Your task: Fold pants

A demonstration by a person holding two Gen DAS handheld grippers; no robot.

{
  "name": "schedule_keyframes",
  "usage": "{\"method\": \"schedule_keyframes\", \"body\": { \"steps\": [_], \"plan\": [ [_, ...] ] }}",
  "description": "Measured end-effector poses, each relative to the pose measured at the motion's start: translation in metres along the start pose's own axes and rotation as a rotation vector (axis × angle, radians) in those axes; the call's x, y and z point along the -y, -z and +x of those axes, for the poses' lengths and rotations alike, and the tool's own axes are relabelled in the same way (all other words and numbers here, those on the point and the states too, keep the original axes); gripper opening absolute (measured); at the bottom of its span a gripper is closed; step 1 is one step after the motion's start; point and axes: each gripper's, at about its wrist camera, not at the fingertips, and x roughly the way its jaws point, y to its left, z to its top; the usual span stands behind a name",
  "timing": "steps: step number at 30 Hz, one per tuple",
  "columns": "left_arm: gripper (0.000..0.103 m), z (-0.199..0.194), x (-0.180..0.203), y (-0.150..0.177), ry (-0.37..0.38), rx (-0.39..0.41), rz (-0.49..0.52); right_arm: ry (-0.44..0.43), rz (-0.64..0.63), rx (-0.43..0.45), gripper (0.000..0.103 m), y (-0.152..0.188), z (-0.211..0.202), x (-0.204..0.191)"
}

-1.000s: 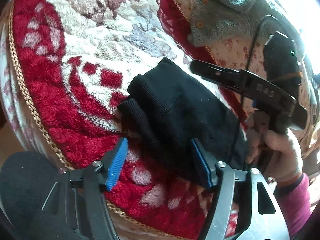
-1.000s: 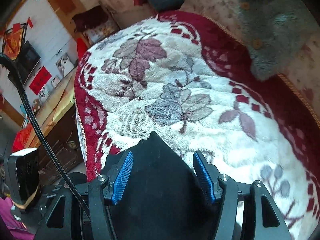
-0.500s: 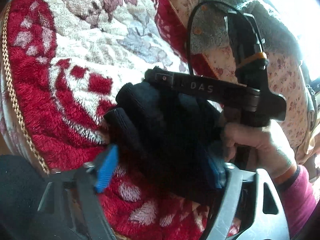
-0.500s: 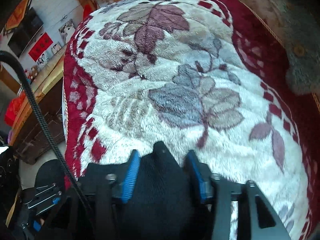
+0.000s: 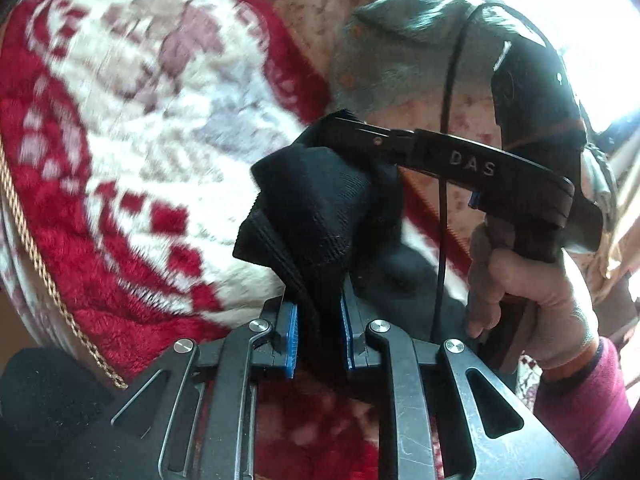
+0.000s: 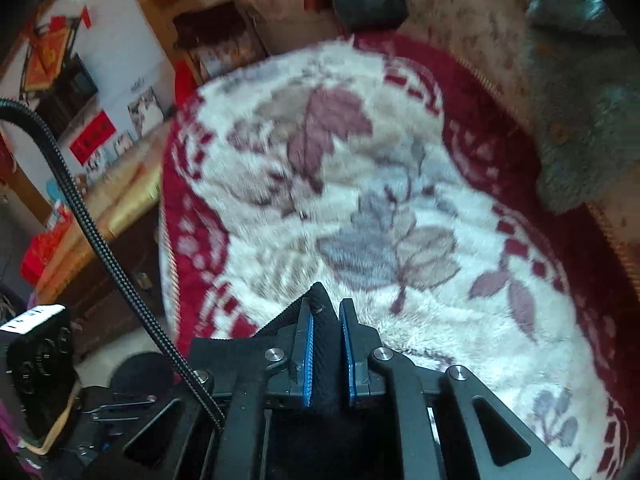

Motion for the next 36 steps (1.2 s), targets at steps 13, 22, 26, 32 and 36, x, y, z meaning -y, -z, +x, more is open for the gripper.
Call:
{"method": "schedule_keyframes", "body": {
  "steps": [13, 22, 26, 32, 36],
  "plan": [
    [0.015, -0.038, 0.130, 0.017, 0.211, 0.043, 0.305, 0.070, 0.080, 0.328, 0.011, 0.038, -0.185, -0.005],
    [0.016, -0.009, 0.227, 0.071, 0.339, -0.083, 0.504, 0.143, 0.300, 0.486, 0.010, 0.131, -0.302, 0.034],
    [0.016, 0.020, 0.259, 0.115, 0.323, -0.153, 0.599, 0.188, 0.417, 0.514, 0.010, 0.198, -0.328, 0.058],
    [0.016, 0.079, 0.276, 0.167, 0.209, -0.252, 0.676, 0.269, 0.635, 0.483, 0.010, 0.300, -0.324, 0.103],
    [0.022, 0.086, 0.275, 0.171, 0.205, -0.265, 0.660, 0.313, 0.769, 0.459, 0.010, 0.351, -0.308, 0.129]
  ]
}}
